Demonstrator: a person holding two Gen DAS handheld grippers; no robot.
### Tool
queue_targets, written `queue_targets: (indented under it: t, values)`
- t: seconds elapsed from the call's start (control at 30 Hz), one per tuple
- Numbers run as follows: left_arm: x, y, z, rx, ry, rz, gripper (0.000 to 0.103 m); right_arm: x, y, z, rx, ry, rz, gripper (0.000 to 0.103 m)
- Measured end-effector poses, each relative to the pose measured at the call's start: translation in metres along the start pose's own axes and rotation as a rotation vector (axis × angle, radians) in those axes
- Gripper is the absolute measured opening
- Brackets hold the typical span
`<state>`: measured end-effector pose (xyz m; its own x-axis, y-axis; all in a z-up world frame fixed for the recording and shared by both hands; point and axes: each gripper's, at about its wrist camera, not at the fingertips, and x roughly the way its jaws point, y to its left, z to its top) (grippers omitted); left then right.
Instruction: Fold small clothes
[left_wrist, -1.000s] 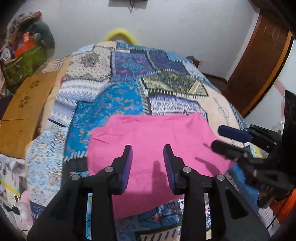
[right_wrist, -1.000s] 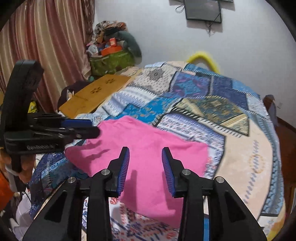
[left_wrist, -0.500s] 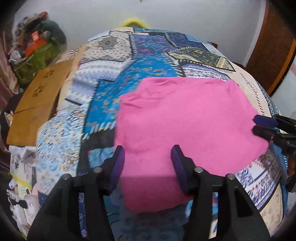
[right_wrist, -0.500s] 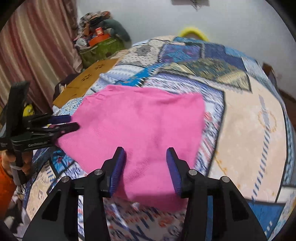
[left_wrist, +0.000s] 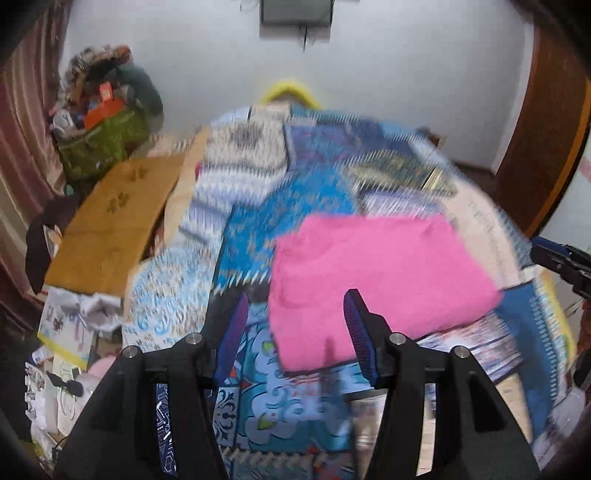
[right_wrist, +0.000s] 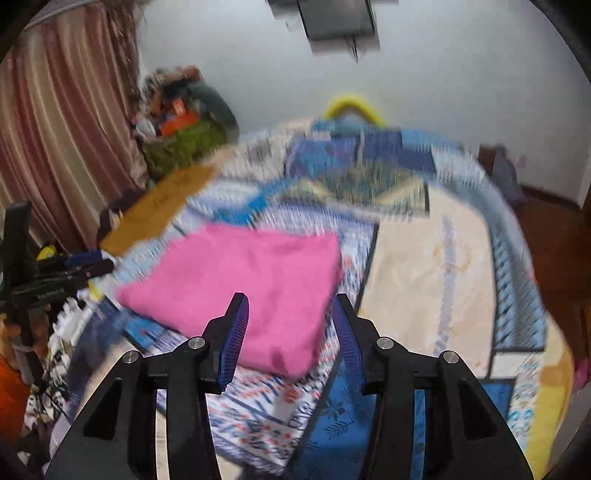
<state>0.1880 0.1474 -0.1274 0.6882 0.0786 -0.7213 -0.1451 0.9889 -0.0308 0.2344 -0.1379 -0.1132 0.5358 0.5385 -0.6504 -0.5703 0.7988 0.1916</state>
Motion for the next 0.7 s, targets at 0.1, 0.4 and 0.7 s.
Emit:
queue_targets:
  t: [0.1,0.4,0.7]
  values:
    - [-0.046,-0.015,0.014,0.002,-0.108,-0.036,0.053,-0.038,0.017,0.013,-0.030,-0.110,0.013,0.043]
    - [-0.177,-0.061,0.017,0.048,-0.432,-0.100,0.053,-0.137,0.067,0.026,-0.096,-0.413,0.060,0.043]
    - [-0.234,-0.083,-0.018,0.039,-0.579,-0.098,0.075,-0.180,0.104,0.004,-0.140,-0.541,0.026,0.064]
